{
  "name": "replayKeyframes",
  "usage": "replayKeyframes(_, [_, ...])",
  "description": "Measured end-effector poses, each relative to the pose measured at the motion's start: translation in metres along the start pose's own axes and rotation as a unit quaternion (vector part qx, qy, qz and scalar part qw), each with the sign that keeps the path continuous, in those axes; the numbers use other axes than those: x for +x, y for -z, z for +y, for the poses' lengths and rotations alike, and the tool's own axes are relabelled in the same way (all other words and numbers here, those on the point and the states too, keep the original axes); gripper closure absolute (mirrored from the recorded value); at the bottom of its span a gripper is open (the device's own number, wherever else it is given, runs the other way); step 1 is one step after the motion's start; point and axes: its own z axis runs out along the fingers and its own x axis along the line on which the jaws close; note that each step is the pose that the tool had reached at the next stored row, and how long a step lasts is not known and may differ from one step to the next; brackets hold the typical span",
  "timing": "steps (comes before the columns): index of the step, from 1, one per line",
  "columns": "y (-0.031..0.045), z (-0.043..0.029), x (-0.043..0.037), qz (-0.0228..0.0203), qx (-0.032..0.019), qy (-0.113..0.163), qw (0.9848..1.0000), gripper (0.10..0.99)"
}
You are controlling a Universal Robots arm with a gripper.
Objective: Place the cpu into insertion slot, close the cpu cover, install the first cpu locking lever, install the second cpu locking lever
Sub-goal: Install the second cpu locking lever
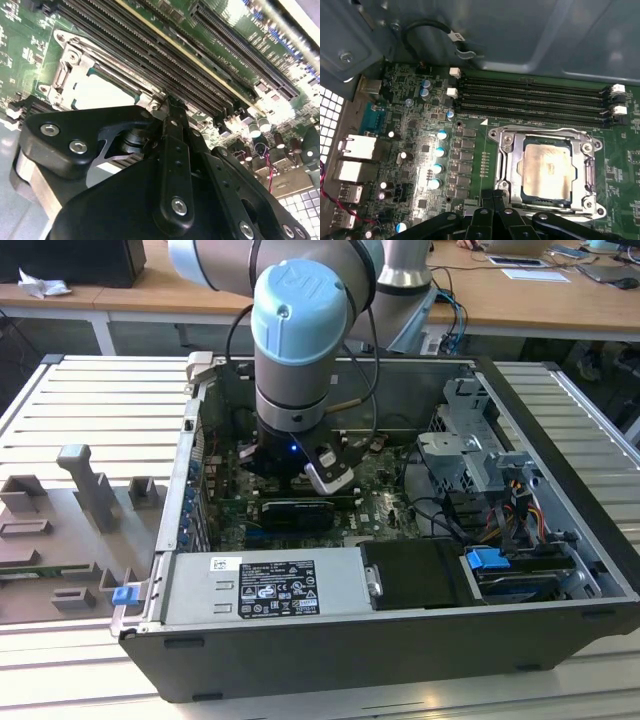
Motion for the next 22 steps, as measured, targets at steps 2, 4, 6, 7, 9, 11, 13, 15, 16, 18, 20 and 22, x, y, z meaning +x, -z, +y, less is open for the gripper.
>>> replayKeyframes(2, [-0.0006, -0.0001, 0.001, 0.0, -0.0008, 0.0, 1.0, 0.98])
replayKeyframes(4, [-0.0007, -0.0002, 0.0011, 0.0, -0.0009, 0.0, 1.0, 0.98])
replayKeyframes(6, [-0.0007, -0.0002, 0.0012, 0.0, -0.0009, 0.0, 1.0, 0.98])
replayKeyframes(7, [-0.0002, -0.0001, 0.0013, 0.0, -0.0008, 0.0, 1.0, 0.98])
replayKeyframes(9, [0.0014, 0.0004, 0.0012, -0.0001, -0.0011, 0.0, 1.0, 0.98])
replayKeyframes(11, [0.0043, 0.0012, 0.0013, 0.0, -0.0009, 0.0, 1.0, 0.98])
replayKeyframes(13, [0.0066, 0.0018, 0.0012, -0.0001, -0.0009, 0.0, 1.0, 0.98])
replayKeyframes(15, [0.008, 0.0022, 0.0013, -0.0001, -0.0012, 0.0, 1.0, 0.98])
replayKeyframes(16, [0.0093, 0.0026, 0.0013, 0.0, -0.0011, 0.0, 1.0, 0.98])
replayKeyframes(18, [0.0116, 0.0032, 0.0012, -0.0001, -0.0015, 0.0, 1.0, 0.98])
replayKeyframes(20, [0.0124, 0.0034, 0.0012, -0.0001, -0.0016, 0.0, 1.0, 0.98])
replayKeyframes(22, [0.0141, 0.0039, 0.0012, -0.0002, -0.0017, 0.0, 1.0, 0.98])
